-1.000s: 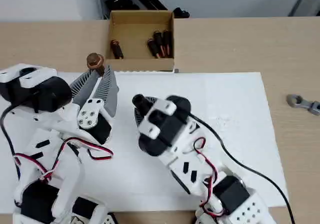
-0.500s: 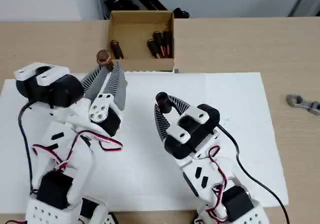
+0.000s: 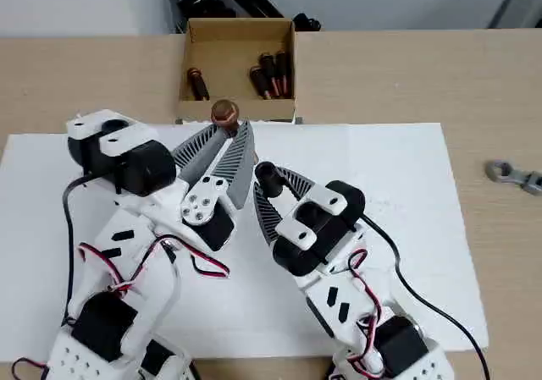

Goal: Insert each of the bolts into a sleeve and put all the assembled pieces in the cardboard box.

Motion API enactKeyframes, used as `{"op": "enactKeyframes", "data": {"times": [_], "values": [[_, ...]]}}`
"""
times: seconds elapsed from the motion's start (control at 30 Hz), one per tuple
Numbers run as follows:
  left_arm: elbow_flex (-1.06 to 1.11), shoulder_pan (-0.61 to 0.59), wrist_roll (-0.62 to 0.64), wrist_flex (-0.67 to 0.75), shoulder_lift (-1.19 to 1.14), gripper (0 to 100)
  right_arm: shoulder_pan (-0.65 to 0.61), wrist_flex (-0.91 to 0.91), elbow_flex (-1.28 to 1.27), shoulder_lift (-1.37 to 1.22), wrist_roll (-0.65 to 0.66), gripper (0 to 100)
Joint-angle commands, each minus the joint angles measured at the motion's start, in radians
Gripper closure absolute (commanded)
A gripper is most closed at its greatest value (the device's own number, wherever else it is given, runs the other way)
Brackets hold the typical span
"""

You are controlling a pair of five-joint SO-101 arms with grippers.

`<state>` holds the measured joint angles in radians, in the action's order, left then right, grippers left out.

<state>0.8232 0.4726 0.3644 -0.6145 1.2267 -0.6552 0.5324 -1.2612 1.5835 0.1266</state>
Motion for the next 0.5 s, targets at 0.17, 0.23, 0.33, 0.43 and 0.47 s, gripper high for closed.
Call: {"op": "enactKeyframes", "data": {"times": [0.17,0.23,0.33,0.43,0.47], "values": [[0.068,0.000,-0.005,0.032,0.021,99,-0.013,-0.024,-0.003,0.016,-0.005,99.6],[0.070,0.000,-0.005,0.032,0.021,99,-0.015,-0.024,-0.003,0.016,-0.005,99.6],[0.070,0.000,-0.005,0.054,0.021,99,-0.015,-0.024,-0.003,0.016,-0.005,99.5],[0.068,0.000,-0.005,0.068,0.023,99,-0.015,-0.024,-0.005,0.016,-0.005,99.5],[0.068,0.003,-0.005,0.068,0.023,99,-0.015,-0.024,-0.005,0.016,-0.005,99.5]]}}
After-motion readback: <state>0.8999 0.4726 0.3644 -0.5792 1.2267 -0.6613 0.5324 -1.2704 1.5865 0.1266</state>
